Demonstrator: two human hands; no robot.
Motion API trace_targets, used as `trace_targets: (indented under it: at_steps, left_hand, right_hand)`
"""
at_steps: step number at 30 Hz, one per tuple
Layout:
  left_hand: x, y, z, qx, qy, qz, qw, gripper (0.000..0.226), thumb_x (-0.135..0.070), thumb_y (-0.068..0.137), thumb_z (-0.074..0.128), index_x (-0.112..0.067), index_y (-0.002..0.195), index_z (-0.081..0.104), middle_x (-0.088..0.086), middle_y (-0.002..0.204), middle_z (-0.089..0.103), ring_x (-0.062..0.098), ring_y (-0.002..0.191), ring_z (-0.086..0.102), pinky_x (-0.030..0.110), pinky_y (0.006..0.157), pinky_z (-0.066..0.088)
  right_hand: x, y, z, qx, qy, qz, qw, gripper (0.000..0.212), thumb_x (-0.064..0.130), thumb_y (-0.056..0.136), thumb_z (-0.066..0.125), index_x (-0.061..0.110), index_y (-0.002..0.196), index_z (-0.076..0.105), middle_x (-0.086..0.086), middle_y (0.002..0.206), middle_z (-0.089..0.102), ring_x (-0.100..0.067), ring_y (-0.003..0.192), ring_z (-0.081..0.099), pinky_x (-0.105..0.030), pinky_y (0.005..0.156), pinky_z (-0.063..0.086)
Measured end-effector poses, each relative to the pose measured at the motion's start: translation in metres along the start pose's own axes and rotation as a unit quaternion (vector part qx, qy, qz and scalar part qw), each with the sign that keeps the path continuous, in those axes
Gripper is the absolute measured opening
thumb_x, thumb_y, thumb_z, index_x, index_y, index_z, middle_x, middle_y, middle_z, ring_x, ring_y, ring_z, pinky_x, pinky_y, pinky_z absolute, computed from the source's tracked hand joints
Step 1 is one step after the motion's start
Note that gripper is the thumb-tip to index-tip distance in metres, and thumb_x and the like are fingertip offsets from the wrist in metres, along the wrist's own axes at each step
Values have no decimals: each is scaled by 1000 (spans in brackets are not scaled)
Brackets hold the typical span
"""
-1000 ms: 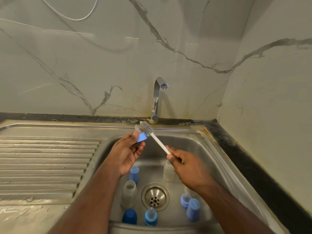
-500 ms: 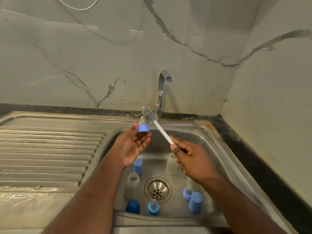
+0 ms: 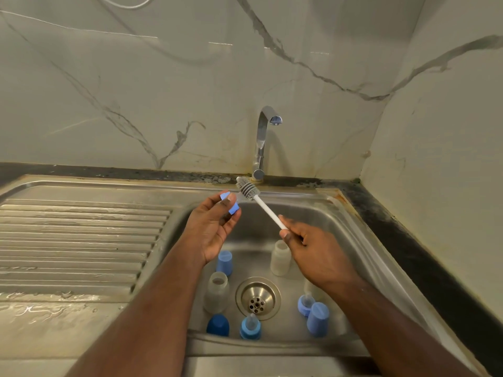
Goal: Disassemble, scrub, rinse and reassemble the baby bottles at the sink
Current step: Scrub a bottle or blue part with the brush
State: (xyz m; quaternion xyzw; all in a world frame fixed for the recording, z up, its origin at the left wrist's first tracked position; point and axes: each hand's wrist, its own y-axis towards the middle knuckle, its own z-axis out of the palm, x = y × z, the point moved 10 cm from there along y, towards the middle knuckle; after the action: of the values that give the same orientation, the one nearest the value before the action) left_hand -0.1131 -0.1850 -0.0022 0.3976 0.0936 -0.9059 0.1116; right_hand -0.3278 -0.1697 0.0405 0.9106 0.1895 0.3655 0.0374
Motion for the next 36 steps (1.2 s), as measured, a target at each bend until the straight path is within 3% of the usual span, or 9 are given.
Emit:
trace_targets:
  at_steps: [4, 9, 14, 17, 20, 23, 27, 31, 36]
  left_hand:
    - [-3, 3, 1, 14, 4, 17, 1000, 43, -12, 81, 72, -8, 124, 64, 10, 112, 74, 20, 101, 72, 29, 83, 61]
    - [-4, 1, 5, 25, 47, 34, 998, 38, -4, 85, 70, -14, 122, 66, 1, 100, 79, 14, 94, 74, 28, 85, 61]
    - [-2, 2, 2, 19, 45, 24, 999, 36, -7, 82, 71, -10, 118, 67, 5, 104, 76, 15, 92, 74, 27, 76, 61]
    - [0, 0, 8, 40, 53, 18, 998, 25, -1, 91, 65, -12, 112, 70, 4, 102, 77, 15, 88, 73, 28, 78, 62]
    - [0, 0, 8, 44, 66, 15, 997, 29, 2, 92, 62, -14, 115, 70, 2, 101, 78, 13, 88, 75, 28, 81, 62]
    - [1, 0, 7, 46, 82, 7, 996, 32, -1, 91, 65, -12, 120, 68, 4, 105, 78, 13, 91, 74, 27, 80, 60]
    - [2, 0, 8, 47, 78, 3, 996, 31, -1, 91, 66, -11, 120, 69, 9, 113, 76, 17, 96, 73, 27, 80, 61]
    - [3, 1, 6, 42, 64, -3, 997, 36, 1, 90, 66, -8, 124, 67, 8, 110, 77, 16, 93, 74, 29, 84, 60]
    - [1, -1, 7, 46, 75, 1, 996, 34, 1, 93, 63, -14, 123, 68, 8, 117, 75, 19, 104, 72, 34, 93, 56]
  right_hand:
    - [7, -5, 6, 26, 19, -17, 999, 39, 42, 103, 47, 43, 142, 50, 13, 79, 64, 2, 61, 55, -11, 56, 43]
    - [4, -2, 4, 12, -3, -1, 1000, 41, 43, 104, 46, 42, 145, 46, 13, 89, 66, -3, 67, 57, -12, 60, 45]
    - [9, -5, 5, 20, 30, -17, 999, 39, 39, 103, 49, 40, 143, 50, 16, 77, 58, 10, 61, 52, -8, 56, 42]
    - [-3, 2, -5, 3, 9, 14, 1000, 40, 40, 104, 47, 39, 144, 49, 20, 82, 56, 4, 67, 55, -9, 58, 40]
    - [-1, -2, -4, 11, 32, 10, 999, 40, 40, 103, 48, 41, 143, 49, 14, 81, 61, -5, 71, 57, -15, 64, 46]
    - [4, -3, 4, 29, 22, -3, 999, 39, 41, 103, 48, 41, 143, 49, 13, 79, 62, -2, 63, 52, -13, 58, 43]
    - [-2, 2, -2, 12, 0, 13, 1000, 41, 40, 104, 46, 39, 146, 47, 17, 93, 62, -2, 67, 54, -11, 60, 39]
    - [4, -5, 3, 33, 28, -2, 999, 40, 40, 103, 49, 40, 143, 50, 14, 77, 60, -2, 64, 53, -13, 61, 43]
    - [-8, 3, -1, 19, -3, 23, 1000, 41, 40, 104, 47, 38, 145, 48, 12, 103, 68, -4, 77, 59, -14, 68, 45]
